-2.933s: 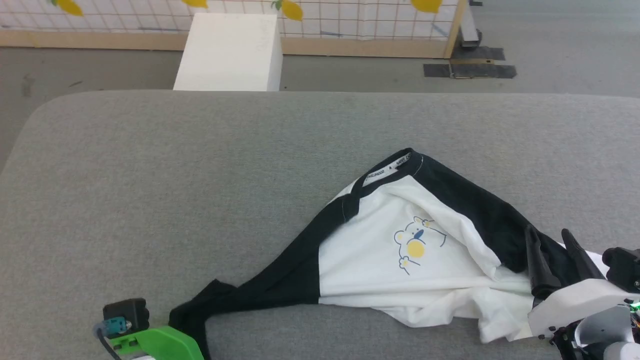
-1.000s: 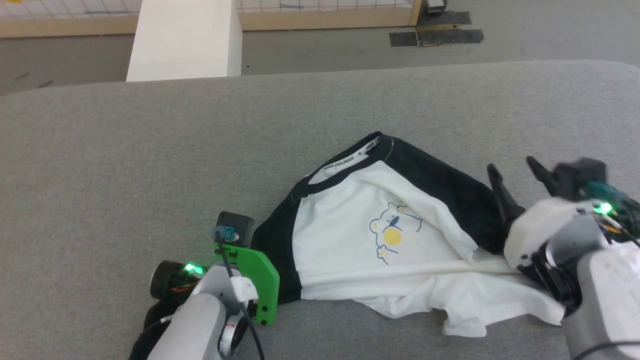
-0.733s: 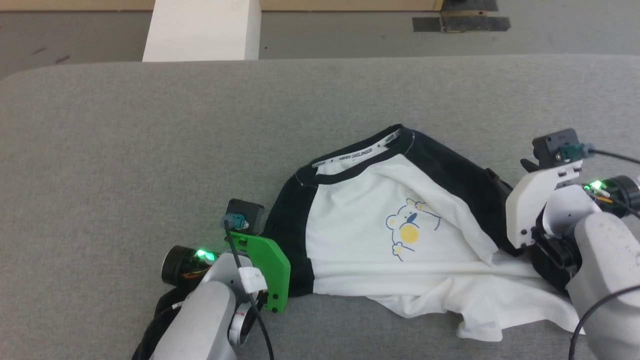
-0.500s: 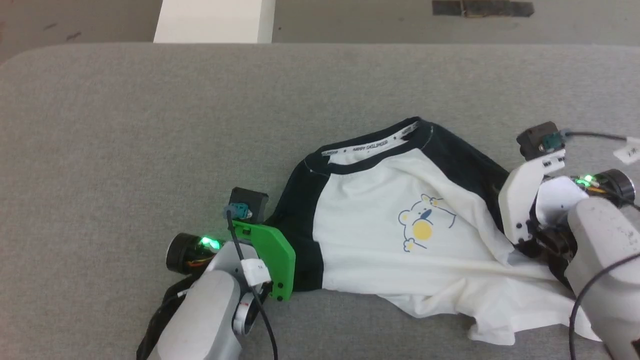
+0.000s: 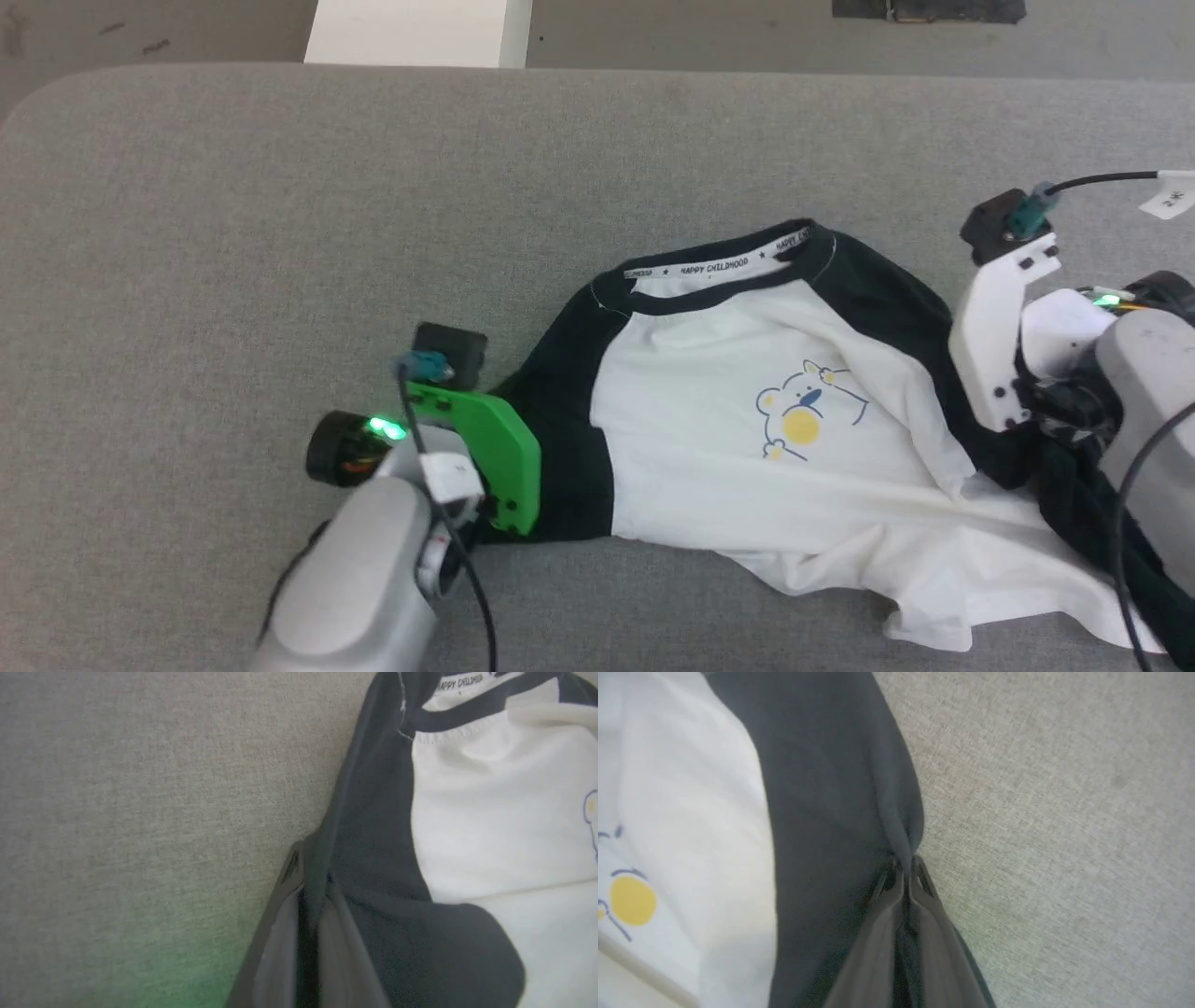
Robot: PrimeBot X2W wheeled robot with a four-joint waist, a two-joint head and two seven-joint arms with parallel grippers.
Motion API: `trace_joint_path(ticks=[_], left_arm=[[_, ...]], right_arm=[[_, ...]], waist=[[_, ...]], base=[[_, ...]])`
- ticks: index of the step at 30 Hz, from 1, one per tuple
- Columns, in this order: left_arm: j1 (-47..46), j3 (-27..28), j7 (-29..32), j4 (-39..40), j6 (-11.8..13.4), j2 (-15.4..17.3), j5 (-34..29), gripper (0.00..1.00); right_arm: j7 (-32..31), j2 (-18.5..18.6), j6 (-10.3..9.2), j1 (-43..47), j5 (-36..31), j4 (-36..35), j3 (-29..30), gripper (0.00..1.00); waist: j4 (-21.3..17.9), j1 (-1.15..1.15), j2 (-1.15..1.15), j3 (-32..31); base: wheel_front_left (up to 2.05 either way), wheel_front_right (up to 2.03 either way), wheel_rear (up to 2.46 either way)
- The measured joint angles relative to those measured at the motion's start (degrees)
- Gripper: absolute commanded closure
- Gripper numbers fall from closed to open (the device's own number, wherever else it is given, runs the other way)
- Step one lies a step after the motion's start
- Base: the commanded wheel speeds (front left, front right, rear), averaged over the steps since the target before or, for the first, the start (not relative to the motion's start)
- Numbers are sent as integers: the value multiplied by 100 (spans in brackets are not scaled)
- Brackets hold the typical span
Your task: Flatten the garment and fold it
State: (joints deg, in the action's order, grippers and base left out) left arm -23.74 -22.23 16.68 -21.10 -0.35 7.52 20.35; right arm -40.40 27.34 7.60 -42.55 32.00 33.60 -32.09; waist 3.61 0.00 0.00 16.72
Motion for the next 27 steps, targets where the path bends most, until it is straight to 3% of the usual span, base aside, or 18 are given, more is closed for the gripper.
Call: trace_joint_path(ticks=[6,13,21,27], left_arm=[[-602,311,171,301,-272,357,291,100],[-1980,804,394,453,-302,669,401,100],[-3904,1528,266,421,278,633,670,100],[-5175,1898,-505,357,673,588,581,100]], right_arm=[[577,415,0,-394,-137,-125,80,100],[982,490,2,-1518,-392,-290,253,100],[1614,335,27,-3155,-998,-319,909,100],[2453,-104,54,-4190,-1655,-316,1679,100]], waist=[[-77,0,0,-154],[-247,0,0,33],[-454,1,0,605],[-616,1,0,1072]], base=[[0,0,0],[0,0,0],[0,0,0],[0,0,0]])
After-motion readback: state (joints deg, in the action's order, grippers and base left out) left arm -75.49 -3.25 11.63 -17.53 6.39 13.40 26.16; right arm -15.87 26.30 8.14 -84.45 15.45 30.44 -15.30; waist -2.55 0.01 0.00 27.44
